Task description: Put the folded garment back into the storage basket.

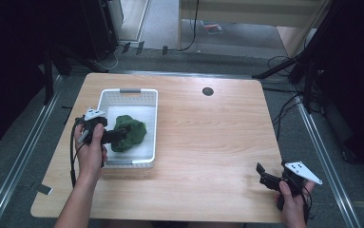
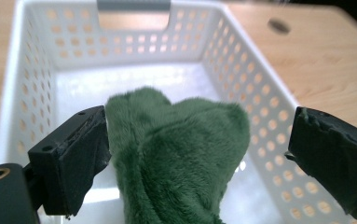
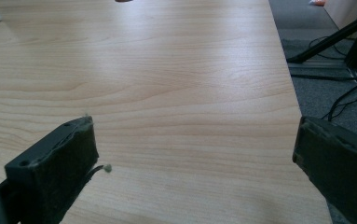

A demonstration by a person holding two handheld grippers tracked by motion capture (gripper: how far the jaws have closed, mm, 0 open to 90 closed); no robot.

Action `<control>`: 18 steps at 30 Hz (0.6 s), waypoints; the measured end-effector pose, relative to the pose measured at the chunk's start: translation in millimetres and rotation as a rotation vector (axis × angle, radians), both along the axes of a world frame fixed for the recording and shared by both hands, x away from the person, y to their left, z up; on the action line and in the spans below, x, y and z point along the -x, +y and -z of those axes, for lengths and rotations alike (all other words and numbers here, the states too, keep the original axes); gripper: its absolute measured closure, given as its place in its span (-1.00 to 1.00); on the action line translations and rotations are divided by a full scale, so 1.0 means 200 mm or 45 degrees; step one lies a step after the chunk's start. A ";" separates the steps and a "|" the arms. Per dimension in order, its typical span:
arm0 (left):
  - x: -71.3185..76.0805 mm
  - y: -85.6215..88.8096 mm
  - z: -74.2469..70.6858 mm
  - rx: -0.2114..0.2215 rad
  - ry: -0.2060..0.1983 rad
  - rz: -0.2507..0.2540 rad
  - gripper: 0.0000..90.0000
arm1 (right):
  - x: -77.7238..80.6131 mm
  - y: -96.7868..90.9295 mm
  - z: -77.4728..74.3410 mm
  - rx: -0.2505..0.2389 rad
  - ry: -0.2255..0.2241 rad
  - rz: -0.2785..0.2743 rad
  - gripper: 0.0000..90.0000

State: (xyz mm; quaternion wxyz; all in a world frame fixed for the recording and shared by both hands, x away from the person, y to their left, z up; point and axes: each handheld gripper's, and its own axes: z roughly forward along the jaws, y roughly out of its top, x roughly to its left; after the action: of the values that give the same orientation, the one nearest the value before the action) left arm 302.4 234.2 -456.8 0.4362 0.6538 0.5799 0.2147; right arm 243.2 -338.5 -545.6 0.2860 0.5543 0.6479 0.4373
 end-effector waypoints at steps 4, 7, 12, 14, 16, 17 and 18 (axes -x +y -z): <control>0.06 0.05 -0.02 0.000 -0.084 -0.008 -0.91 | 0.00 0.00 0.00 0.001 0.000 0.001 -1.00; 0.10 0.08 -0.03 0.011 -0.118 -0.006 -0.95 | 0.00 0.00 0.00 0.002 0.001 0.000 -1.00; 0.19 0.19 -0.04 0.019 -0.207 -0.042 -0.95 | 0.00 0.00 0.00 0.002 0.001 0.003 -1.00; 0.22 0.22 -0.04 0.016 -0.227 -0.051 -0.95 | 0.00 0.00 0.00 0.001 0.000 0.003 -1.00; 0.25 0.26 -0.03 0.010 -0.240 -0.056 -0.95 | 0.00 0.00 0.00 0.000 0.001 0.004 -1.00; 0.25 0.26 -0.03 0.010 -0.240 -0.056 -0.95 | 0.00 0.00 0.00 0.000 0.001 0.004 -1.00; 0.28 0.28 -0.03 0.000 -0.247 -0.062 -0.95 | 0.00 0.00 0.00 0.000 0.000 0.004 -1.00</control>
State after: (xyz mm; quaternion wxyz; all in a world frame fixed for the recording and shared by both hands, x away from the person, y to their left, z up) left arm 247.2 290.9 -451.3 0.4850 0.6156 0.5505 0.2876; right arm 243.2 -338.6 -545.6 0.2864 0.5553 0.6471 0.4369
